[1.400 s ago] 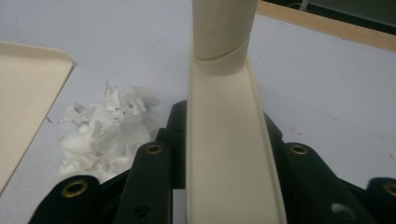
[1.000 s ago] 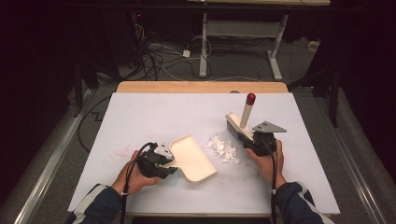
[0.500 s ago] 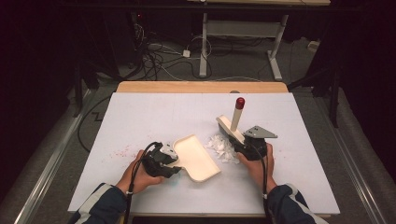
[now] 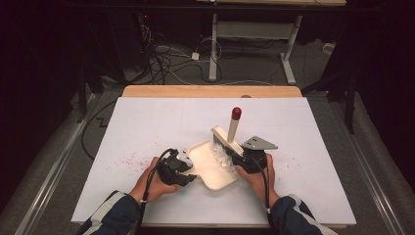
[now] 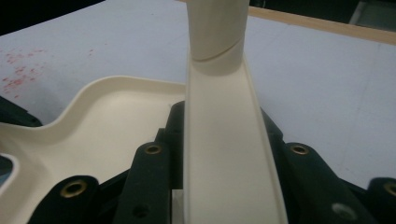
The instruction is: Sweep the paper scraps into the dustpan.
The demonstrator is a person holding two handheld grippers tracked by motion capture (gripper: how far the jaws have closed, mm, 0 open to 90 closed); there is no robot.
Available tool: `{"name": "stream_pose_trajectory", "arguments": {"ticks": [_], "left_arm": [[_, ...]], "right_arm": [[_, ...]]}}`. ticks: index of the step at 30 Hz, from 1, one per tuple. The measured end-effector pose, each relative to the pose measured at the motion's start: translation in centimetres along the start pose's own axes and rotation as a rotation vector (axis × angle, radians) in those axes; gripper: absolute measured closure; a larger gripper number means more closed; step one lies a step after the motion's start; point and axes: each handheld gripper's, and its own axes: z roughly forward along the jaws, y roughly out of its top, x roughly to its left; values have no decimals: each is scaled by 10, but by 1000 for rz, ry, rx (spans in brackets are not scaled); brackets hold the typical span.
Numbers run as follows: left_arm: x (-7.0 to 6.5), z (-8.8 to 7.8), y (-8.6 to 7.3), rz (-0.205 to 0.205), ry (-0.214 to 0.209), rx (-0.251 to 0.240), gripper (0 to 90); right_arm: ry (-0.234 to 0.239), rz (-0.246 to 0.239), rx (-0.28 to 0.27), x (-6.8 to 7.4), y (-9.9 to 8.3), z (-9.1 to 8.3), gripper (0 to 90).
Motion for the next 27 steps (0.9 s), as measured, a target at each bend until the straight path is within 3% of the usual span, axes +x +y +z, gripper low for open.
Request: {"name": "stream_pose_trajectory", "arguments": {"ticks": [10, 13, 16, 27], "left_arm": [[-4, 4, 6, -20, 2, -2, 638], [-4, 4, 6, -19, 4, -5, 638], [-4, 3, 5, -19, 2, -4, 638], [-3, 5, 3, -15, 6, 7, 637]], "right_arm": [[71, -64, -4, 30, 6, 3, 677], [73, -92, -5, 37, 9, 3, 678], [77, -102, -14, 37, 12, 1, 679], [52, -36, -116, 19, 25, -23, 679]]}}
